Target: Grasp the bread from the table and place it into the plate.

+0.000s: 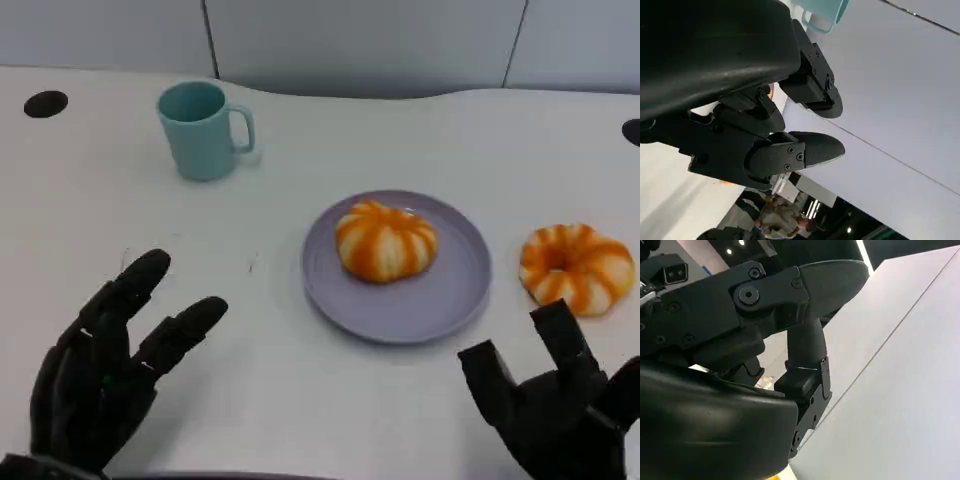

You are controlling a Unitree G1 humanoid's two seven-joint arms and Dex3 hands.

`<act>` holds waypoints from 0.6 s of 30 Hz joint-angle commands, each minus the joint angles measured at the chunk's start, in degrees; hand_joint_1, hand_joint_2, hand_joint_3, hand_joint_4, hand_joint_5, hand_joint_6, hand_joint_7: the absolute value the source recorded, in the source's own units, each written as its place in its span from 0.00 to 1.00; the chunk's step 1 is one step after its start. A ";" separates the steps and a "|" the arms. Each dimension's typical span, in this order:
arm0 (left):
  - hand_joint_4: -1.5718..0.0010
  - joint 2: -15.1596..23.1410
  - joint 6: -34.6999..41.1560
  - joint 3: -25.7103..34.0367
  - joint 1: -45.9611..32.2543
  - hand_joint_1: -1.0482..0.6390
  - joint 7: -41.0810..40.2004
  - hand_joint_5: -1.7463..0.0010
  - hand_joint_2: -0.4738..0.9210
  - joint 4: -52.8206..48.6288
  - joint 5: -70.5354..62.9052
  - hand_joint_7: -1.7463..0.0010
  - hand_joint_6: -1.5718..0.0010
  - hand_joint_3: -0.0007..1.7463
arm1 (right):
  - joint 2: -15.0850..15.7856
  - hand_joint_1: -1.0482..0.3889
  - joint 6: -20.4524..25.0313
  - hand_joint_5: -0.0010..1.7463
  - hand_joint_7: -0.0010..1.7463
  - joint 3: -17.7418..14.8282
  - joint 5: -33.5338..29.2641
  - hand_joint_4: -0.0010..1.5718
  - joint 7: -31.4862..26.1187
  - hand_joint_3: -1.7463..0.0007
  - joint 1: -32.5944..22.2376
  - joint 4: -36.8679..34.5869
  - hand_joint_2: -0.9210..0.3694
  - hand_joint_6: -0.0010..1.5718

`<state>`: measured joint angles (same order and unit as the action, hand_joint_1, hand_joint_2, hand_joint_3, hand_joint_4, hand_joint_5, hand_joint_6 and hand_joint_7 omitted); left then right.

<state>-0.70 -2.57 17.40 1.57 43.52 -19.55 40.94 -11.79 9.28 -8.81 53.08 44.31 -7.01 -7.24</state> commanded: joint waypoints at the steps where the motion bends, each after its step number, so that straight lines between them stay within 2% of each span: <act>1: 0.58 0.34 0.73 -0.45 -0.70 0.26 0.45 0.74 1.00 0.91 -0.68 0.98 0.54 0.32 | -2.14 0.30 -0.74 1.00 1.00 -0.12 -0.31 0.59 -0.95 0.90 -0.69 0.98 0.00 0.43; 18: 0.59 -1.57 0.58 -0.56 -1.13 0.26 -1.24 0.70 1.00 2.14 -1.81 0.98 0.52 0.32 | -0.90 0.30 0.16 1.00 1.00 -0.66 0.51 0.59 -1.08 0.91 0.32 0.69 0.00 0.44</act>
<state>-1.93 -1.63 16.49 0.77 43.15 -17.57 39.29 -11.74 9.20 -8.52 53.07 43.17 -7.13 -6.61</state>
